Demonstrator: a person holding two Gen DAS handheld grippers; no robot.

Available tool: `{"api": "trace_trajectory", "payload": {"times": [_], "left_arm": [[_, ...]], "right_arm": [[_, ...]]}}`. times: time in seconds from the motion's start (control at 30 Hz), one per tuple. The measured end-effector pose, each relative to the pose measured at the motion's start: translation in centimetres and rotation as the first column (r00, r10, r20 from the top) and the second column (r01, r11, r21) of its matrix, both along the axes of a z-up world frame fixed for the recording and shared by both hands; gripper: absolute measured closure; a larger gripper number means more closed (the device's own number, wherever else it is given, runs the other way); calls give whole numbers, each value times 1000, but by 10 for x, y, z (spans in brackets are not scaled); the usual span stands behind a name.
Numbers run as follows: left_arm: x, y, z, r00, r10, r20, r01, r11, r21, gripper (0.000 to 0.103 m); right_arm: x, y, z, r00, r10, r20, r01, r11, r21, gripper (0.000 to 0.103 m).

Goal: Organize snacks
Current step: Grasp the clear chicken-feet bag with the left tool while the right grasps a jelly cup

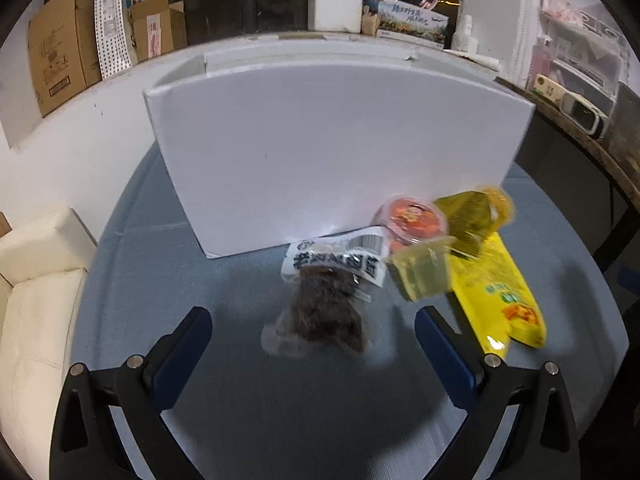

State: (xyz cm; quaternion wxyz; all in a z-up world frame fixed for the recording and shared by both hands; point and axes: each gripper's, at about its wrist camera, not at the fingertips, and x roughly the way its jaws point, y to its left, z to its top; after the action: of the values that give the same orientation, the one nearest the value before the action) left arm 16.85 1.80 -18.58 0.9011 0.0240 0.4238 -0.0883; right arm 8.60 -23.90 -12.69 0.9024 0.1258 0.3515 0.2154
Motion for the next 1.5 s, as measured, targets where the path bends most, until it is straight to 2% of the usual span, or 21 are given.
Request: {"api": "trace_trajectory", "payload": {"times": [0.23, 0.3, 0.43, 0.47, 0.5, 0.57, 0.77, 0.97, 1.13, 1.2, 1.3, 1.5], "left_arm": [[28, -6, -7, 999, 18, -26, -18, 1000, -1, 1], [35, -10, -13, 998, 25, -59, -24, 1000, 15, 10], [35, -18, -14, 998, 18, -52, -16, 999, 31, 17], [34, -20, -13, 999, 16, -50, -14, 999, 30, 23], [30, -23, -12, 999, 13, -38, -12, 999, 34, 38], [26, -24, -11, 999, 14, -36, -13, 1000, 21, 42], [6, -16, -7, 1000, -6, -28, 5, 999, -40, 45], [-33, 6, 19, 999, 6, 42, -1, 992, -124, 45], [-69, 31, 51, 993, 27, 112, -9, 987, -159, 45], [-83, 44, 60, 991, 41, 131, -19, 985, -169, 45], [-90, 62, 68, 988, 62, 140, -35, 981, -191, 45], [-93, 80, 65, 987, 86, 133, -55, 975, -217, 45]], "right_arm": [[3, -1, -3, 1000, -8, -11, 8, 1000, -7, 0], [4, 0, -4, 1000, -10, -19, 10, 1000, -8, 0], [3, 0, -6, 1000, -13, -22, 13, 1000, -4, 0], [3, 0, -6, 1000, -15, -24, 15, 1000, -4, 0], [3, 0, -7, 1000, -17, -26, 17, 1000, -4, 0], [2, 0, -7, 1000, -17, -25, 17, 1000, -1, 0], [3, 2, -7, 999, -17, -28, 17, 1000, 4, 0], [13, 17, -9, 1000, 7, -27, -8, 999, -34, 0], [36, 51, -11, 998, 50, -40, -54, 994, -94, 0], [47, 68, -12, 995, 86, -50, -90, 993, -83, 0], [62, 91, -16, 992, 103, -75, -110, 990, -92, 0], [94, 121, -36, 985, 110, -137, -125, 986, -110, 0]]}}
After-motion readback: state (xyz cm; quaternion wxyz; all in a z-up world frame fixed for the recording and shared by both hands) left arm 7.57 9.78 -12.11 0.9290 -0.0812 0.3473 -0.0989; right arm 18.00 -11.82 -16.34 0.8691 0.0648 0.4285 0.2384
